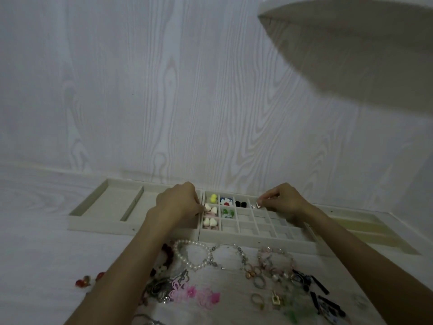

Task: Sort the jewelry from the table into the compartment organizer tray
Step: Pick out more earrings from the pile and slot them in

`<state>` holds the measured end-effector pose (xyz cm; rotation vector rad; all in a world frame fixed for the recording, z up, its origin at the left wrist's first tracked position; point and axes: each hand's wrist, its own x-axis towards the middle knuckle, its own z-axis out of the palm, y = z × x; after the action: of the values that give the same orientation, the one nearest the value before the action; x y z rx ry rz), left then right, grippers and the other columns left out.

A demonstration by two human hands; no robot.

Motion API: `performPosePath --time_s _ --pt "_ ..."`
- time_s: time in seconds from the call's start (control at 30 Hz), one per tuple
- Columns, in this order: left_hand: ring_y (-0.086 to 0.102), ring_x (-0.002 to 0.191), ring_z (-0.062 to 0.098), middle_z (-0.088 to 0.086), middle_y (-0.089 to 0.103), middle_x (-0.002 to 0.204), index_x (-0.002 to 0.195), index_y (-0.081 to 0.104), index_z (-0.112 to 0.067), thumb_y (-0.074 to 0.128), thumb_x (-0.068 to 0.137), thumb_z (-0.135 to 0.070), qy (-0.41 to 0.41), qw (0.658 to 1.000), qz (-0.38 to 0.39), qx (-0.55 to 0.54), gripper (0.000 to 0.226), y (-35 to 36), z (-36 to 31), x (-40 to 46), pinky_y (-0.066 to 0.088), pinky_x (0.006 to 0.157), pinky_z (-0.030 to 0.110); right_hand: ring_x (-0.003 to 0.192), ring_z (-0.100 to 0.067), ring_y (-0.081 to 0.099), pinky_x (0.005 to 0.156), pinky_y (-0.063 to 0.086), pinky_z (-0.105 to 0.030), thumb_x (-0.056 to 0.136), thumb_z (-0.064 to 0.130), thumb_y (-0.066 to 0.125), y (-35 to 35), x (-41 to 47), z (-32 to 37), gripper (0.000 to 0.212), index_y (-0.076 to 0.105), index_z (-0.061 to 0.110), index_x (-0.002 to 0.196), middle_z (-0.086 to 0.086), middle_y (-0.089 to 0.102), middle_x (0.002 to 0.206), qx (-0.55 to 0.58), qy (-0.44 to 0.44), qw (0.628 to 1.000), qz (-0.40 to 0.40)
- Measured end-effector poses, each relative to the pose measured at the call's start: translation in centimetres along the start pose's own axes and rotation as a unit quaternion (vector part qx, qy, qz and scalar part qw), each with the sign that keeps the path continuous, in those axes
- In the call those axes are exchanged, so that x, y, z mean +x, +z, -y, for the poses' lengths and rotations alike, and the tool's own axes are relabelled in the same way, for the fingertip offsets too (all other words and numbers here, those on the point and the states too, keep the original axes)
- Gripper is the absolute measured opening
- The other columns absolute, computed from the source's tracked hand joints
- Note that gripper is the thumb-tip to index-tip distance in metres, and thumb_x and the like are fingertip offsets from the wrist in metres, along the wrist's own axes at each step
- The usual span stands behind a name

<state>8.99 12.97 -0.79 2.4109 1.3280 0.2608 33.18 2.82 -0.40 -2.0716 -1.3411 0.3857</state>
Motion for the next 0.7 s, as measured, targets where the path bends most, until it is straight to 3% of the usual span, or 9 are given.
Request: performPosePath --time_s 0.1,0.2,0.4,0.5,0.63,0.7 --pt "0.06 0.073 0.017 0.002 0.069 0.086 0.094 0.071 -0.018 0.064 0.087 -0.041 -0.004 1.0 0.0 -0.005 0.025 -0.1 -0.1 -0.1 0.037 0.053 0.022 0.047 0.007 0.051 0.049 0.034 -0.005 0.081 0.015 0.073 0.1 0.2 0.0 0.006 0.077 0.011 0.082 0.017 0.06 0.048 -0.033 -0.02 0.999 0.009" --pt "0.059 0.072 0.016 0.0 0.067 0.082 0.085 0.065 -0.022 0.064 0.087 -0.041 0.0 1.0 0.004 -0.004 0.019 -0.1 -0.1 -0.1 0.037 0.054 0.022 0.059 0.003 0.055 0.056 0.037 -0.009 0.082 0.016 0.072 0.3 0.2 0.0 0.009 0.077 0.011 0.087 0.01 0.065 0.065 -0.043 -0.017 0.999 0.015" --pt "0.066 0.084 0.019 0.003 0.071 0.09 0.092 0.069 -0.021 0.064 0.087 -0.039 0.001 1.0 0.004 0.01 0.02 -0.5 -0.3 -0.4 0.044 0.065 0.026 0.067 0.0 0.058 0.066 0.042 -0.019 0.084 0.021 0.07 0.4 0.6 -0.2 0.011 0.077 0.015 0.089 0.009 0.066 0.071 -0.065 -0.013 0.998 0.022" --pt "0.061 0.089 0.017 -0.001 0.064 0.098 0.099 0.061 -0.028 0.059 0.09 -0.037 0.014 0.998 -0.047 0.029 0.013 -1.6 -0.9 -1.3 0.043 0.07 0.027 0.067 -0.003 0.06 0.062 0.043 -0.017 0.084 0.018 0.068 -0.6 0.7 0.2 0.011 0.076 0.017 0.091 0.006 0.069 0.074 -0.078 -0.011 0.997 0.028" --pt "0.06 0.106 0.014 -0.006 0.065 0.119 0.119 0.063 -0.027 0.048 0.097 -0.024 0.113 0.978 -0.176 -0.018 0.027 -3.0 -3.2 -1.6 0.047 0.085 0.031 0.089 -0.02 0.064 0.077 0.047 -0.024 0.088 0.009 0.055 -3.2 0.3 0.2 0.025 0.073 0.023 0.1 -0.009 0.07 0.107 -0.137 -0.045 0.989 0.037" --pt "0.052 0.114 0.014 -0.004 0.061 0.124 0.12 0.062 -0.029 0.044 0.097 -0.017 0.185 0.972 -0.145 0.006 0.032 -3.2 -5.0 -0.6 0.047 0.091 0.035 0.095 -0.014 0.058 0.082 0.044 -0.025 0.094 0.011 0.049 -4.1 -0.1 0.2 0.029 0.071 0.026 0.105 -0.003 0.062 0.124 -0.195 -0.075 0.976 0.064"
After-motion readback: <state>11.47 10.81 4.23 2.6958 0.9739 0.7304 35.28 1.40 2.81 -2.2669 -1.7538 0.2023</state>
